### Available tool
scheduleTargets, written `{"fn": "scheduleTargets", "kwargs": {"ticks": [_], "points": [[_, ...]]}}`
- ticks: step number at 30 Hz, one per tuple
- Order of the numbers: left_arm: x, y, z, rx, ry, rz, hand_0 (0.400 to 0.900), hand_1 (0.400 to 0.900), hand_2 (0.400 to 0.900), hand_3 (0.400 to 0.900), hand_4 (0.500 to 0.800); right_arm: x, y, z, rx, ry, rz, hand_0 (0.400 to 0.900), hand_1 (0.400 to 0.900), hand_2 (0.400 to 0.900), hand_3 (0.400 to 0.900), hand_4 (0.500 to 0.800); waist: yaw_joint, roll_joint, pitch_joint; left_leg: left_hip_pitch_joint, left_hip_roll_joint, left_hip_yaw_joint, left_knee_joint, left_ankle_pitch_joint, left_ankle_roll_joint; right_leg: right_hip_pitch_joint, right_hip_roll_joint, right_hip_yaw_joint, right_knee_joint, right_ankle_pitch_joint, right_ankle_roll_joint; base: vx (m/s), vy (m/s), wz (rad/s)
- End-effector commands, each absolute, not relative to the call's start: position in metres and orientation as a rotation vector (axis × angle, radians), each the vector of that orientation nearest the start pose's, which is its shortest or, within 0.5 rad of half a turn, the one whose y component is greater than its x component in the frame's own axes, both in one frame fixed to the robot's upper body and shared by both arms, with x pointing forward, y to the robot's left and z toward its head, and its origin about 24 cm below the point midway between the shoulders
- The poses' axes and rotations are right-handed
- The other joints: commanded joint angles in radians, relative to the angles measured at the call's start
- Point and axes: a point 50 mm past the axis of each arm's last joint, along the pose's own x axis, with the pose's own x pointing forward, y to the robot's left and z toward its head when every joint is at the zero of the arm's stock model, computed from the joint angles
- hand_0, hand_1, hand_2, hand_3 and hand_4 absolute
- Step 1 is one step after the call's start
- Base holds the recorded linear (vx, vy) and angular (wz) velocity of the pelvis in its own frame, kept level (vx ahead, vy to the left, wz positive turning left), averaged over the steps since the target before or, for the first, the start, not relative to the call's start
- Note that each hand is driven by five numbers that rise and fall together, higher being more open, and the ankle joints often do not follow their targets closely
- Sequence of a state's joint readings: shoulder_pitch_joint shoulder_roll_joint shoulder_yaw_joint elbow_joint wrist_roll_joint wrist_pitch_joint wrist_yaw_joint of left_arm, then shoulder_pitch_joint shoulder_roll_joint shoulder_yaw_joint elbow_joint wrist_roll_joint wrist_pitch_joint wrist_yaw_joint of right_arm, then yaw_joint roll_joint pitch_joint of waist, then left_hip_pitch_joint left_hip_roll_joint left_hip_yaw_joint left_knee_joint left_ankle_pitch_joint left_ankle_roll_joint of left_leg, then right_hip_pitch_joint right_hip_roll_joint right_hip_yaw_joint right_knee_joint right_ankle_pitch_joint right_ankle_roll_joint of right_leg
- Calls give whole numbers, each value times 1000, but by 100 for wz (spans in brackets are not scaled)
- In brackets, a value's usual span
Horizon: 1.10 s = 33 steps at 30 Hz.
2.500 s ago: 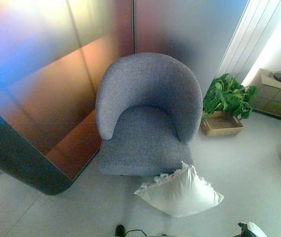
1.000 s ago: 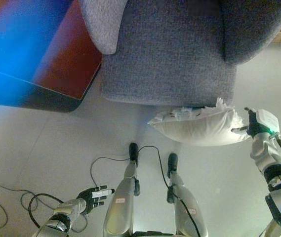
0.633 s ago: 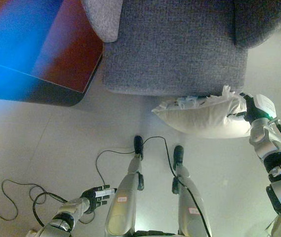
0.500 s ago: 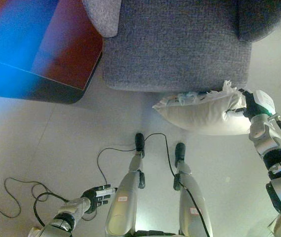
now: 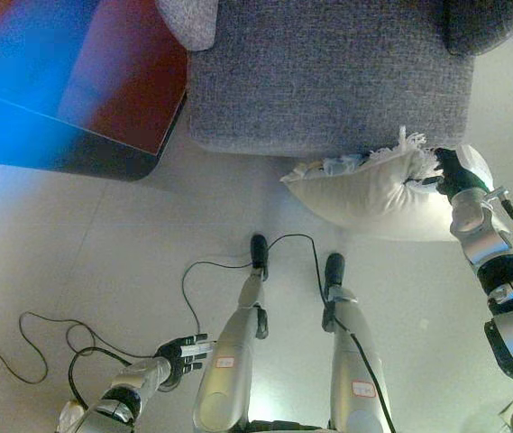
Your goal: Pick up the pillow and put it on the sofa.
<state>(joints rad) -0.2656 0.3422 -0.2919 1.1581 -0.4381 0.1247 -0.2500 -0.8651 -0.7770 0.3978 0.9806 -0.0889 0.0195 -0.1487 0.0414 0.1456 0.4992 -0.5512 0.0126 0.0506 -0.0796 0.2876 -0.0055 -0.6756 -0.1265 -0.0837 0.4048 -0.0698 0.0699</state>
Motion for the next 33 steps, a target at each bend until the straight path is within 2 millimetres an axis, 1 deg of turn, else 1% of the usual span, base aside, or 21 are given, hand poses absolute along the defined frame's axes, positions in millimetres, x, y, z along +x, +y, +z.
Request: {"fn": "scheduleTargets", "kwargs": {"ticks": [1, 4, 11, 15, 22, 27, 29, 30, 33], "points": [[176, 241, -129, -32, 1119, -49, 900, 900, 900, 900, 800, 369, -330, 218, -1034, -12, -385, 400, 400, 400, 400, 500, 12, -19, 21, 47, -31, -32, 54, -149, -35, 87, 14, -63, -252, 148, 25, 0, 0, 0], [174, 242, -129, -27, 1114, -54, 900, 900, 900, 900, 800, 369, -329, 221, -1027, -32, -387, 400, 400, 400, 400, 500, 16, -22, 21, 42, -29, -32, 57, -148, -35, 81, 14, -70, -249, 151, 26, -2, -11, -1], [169, 242, -131, -26, 1115, -58, 900, 900, 900, 900, 800, 367, -334, 230, -1024, -57, -402, 400, 400, 400, 400, 500, 17, -19, 21, 49, -26, -27, 61, -153, -34, 86, 13, -77, -244, 145, 24, 0, 0, 0], [166, 242, -133, -22, 1117, -59, 900, 900, 900, 900, 800, 366, -333, 231, -1028, -67, -387, 400, 400, 400, 400, 500, 17, -21, 21, 56, -23, -25, 65, -157, -35, 94, 11, -80, -242, 142, 22, 0, 0, 0], [161, 247, -133, -23, 1130, -61, 900, 900, 900, 900, 800, 366, -323, 233, -1079, -120, -319, 400, 400, 400, 400, 500, 14, -32, 21, 107, -20, -19, 54, -165, -36, 142, 15, -85, -255, 138, 18, 0, 0, 0], [156, 252, -133, -20, 1135, -67, 900, 900, 900, 900, 800, 364, -313, 239, -1142, -181, -241, 400, 400, 400, 400, 500, 11, -55, 21, 177, -16, -15, 40, -174, -39, 213, 17, -91, -274, 134, 17, 0, 0, 0], [153, 253, -133, -15, 1142, -67, 900, 900, 900, 900, 800, 363, -310, 240, -1155, -194, -219, 400, 400, 400, 400, 500, 11, -63, 14, 195, -14, -13, 32, -177, -41, 230, 18, -93, -283, 135, 18, 24, -8, 0], [149, 256, -134, -13, 1152, -62, 900, 900, 900, 900, 800, 362, -303, 240, -1175, -210, -176, 400, 400, 400, 400, 500, 10, -77, -4, 233, -10, -10, 16, -181, -44, 268, 21, -95, -299, 133, 19, 48, -5, -1], [141, 259, -136, -15, 1172, -55, 900, 900, 900, 900, 800, 359, -299, 239, -1207, -218, -122, 400, 400, 400, 400, 500, 7, -95, -39, 271, -4, -5, 3, -188, -46, 314, 26, -98, -327, 135, 20, 70, 6, 1]]}}
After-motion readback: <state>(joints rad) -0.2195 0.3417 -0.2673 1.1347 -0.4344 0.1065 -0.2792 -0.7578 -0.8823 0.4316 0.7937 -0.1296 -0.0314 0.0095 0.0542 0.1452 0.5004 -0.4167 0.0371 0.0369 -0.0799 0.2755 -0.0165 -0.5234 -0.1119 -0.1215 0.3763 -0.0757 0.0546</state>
